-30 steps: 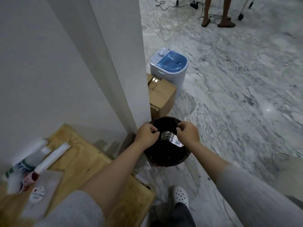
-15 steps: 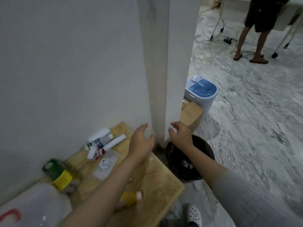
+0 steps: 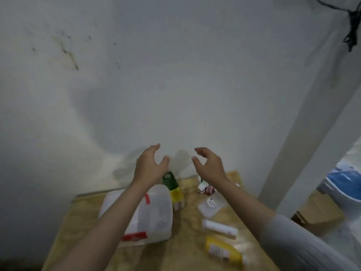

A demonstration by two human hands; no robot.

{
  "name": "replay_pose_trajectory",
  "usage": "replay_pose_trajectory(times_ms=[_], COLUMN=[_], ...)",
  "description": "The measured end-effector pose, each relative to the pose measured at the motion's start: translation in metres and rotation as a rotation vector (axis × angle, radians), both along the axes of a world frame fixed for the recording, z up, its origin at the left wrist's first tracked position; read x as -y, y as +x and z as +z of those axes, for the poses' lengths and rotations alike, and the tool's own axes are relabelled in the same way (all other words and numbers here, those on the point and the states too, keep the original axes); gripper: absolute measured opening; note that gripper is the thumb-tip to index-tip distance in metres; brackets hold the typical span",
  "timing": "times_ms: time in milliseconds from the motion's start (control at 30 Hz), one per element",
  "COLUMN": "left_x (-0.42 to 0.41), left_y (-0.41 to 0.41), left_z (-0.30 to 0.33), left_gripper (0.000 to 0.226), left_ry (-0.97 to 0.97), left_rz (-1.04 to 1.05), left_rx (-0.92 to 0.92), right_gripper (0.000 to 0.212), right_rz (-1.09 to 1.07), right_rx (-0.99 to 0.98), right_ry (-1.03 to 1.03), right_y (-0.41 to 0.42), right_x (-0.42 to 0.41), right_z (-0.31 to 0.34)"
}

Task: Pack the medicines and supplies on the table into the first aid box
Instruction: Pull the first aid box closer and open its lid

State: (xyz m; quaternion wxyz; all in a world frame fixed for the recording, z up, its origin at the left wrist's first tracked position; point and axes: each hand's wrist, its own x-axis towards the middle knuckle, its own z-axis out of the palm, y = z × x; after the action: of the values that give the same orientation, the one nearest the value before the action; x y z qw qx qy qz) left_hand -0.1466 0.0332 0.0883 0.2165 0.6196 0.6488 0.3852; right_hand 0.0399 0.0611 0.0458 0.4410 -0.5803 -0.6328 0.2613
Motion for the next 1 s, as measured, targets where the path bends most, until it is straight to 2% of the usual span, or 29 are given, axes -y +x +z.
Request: replay_pose_trajectory(times_ms=[267,333,467,633,767,900,1000], left_x=[0.034,0.042,0.067,0.115,0.132,0.136,0.131], left_y=[-0.089,-0.102,-0.123,-0.134,-0.142,-0.144,-0.144], left_z=[-0.046,-0.053,-0.071,-0.116,-0.148,-0.166,-0.177], left_gripper=[0.041,0.036,0.024,0.033,0.036,0.061,0.074], left_ry=[0.069,0.097,0.204,0.430,0.442,0.428,0.439], left_rz=[0.152,0.196,0.271,0.090,-0.036,-0.127,-0.115], left_rx=[-0.124,-0.117,-0.219,-0.246,-0.321,-0.370,-0.508], right_gripper=[0.026,0.023,0.021,0.017,0.023,0.040,0.049], right_rz=[0.193,0.256,0.425,0.546,0.555,0.463,0.395], right_rx=[0.004,0.031,0.138,0.329,0.553,0.764,0.822], right_ry=[0.228,0.363,0.677,0.887,0.989,1.072,1.142], right_y=[-0.075,-0.084,-0.098,-0.110,-0.111,-0.105,-0.106], right_x=[0.023,0.036,0.071,0.102,0.108,0.105,0.101], right_z=[-0.035,-0.043,-0.066,-0.097,-0.111,-0.124,-0.131])
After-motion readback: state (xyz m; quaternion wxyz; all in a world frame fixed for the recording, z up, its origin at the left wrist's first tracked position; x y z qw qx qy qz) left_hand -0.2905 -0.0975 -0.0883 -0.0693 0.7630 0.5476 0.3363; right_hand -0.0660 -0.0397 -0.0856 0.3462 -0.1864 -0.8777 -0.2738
